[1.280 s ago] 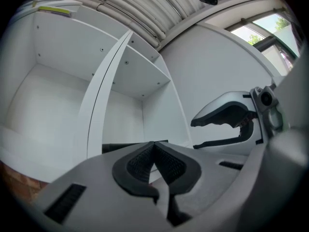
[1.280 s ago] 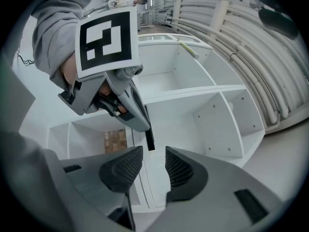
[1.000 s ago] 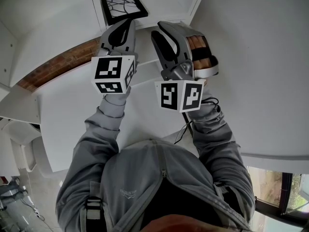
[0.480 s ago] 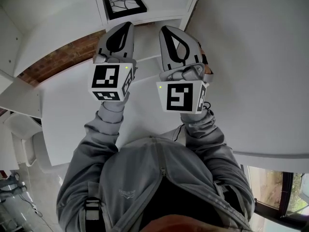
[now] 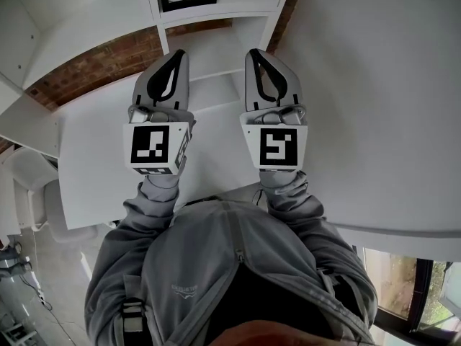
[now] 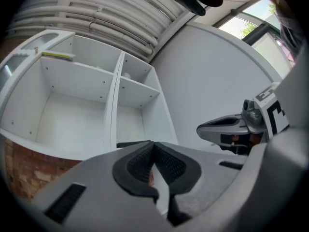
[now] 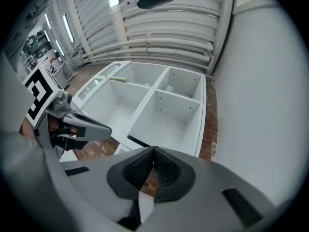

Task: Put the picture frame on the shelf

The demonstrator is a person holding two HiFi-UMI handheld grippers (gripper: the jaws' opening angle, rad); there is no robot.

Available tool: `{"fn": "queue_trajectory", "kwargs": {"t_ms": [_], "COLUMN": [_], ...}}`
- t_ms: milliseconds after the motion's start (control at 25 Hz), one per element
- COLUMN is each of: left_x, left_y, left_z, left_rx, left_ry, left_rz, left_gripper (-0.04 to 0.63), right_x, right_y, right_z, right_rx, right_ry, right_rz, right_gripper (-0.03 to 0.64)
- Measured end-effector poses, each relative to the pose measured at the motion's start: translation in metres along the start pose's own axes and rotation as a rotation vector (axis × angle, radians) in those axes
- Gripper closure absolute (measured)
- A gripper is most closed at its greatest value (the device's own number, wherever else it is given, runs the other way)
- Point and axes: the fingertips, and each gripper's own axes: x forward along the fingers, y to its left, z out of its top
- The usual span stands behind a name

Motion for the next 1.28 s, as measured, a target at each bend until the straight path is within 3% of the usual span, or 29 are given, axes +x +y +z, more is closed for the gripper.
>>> {"fn": "queue_trajectory", "kwargs": {"t_ms": [360,800,1280], "left_x": [-0.045,-0.076,-0.091], "left_y": [-0.021,-0.04,-0.038], "left_z": [-0.037,-0.089,-0.094], "left_rx": [-0.031,-0.065,-0.099], "left_ry": [0.087,0.212,0.214], "left_rz": [0.027,-0.044,-0.056], "left_gripper": [0.588,0.588,0.588], "right_x": [-0.046,-0.076,-0.074], "right_y": [0.024,0.062,0.082], "right_z": [-0.049,-0.086,-0.083], "right_rx": [0.148,0.243,0.243], "right_ry": [0.109,0.219,0.218], "right_rz": [0.02,0.026,0.071], "right_gripper": [0.591,0.591,0.591]}}
